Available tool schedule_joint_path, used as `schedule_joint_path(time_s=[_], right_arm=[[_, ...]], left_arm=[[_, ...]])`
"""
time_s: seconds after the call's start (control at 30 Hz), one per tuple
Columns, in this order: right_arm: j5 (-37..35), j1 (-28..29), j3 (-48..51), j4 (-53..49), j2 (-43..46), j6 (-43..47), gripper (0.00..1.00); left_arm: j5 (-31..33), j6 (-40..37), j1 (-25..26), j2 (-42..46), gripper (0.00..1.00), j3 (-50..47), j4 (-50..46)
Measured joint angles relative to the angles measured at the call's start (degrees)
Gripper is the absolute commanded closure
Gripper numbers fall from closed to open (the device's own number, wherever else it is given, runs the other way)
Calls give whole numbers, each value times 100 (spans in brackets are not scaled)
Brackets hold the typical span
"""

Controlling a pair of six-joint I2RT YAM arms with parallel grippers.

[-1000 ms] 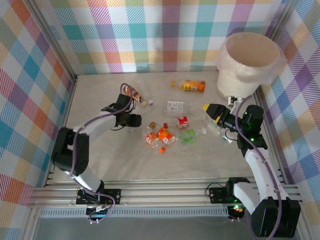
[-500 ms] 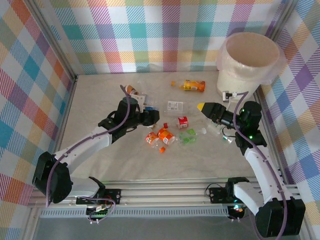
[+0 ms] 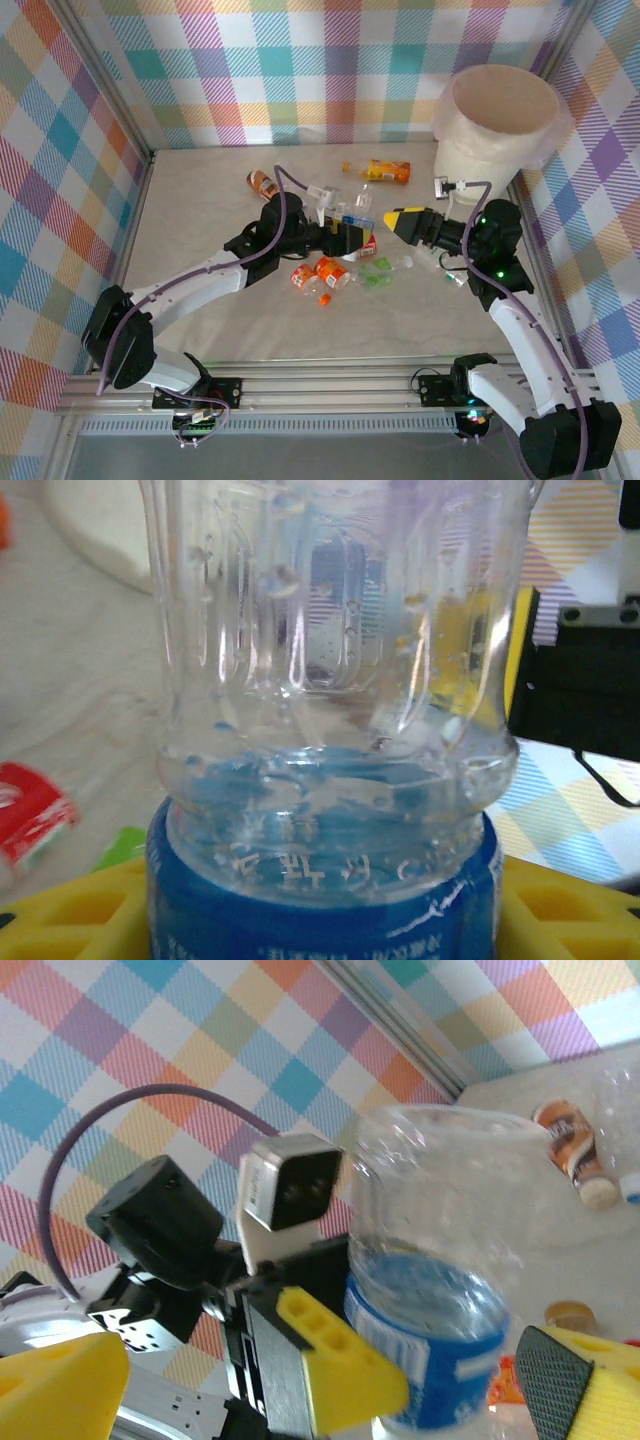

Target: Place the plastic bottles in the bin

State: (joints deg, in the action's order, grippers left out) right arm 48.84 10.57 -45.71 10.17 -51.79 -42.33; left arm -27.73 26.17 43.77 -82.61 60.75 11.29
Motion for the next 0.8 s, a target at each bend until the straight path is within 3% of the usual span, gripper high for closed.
schedule_joint_path(time_s=[0.23, 0.8], right_arm=[[87, 146, -466, -92, 2, 238, 0], [-1482, 254, -798, -1650, -195, 688, 0]], left_arm=[[-612, 109, 157, -282, 48, 343, 413], [-328, -72, 280, -378, 49, 398, 391]])
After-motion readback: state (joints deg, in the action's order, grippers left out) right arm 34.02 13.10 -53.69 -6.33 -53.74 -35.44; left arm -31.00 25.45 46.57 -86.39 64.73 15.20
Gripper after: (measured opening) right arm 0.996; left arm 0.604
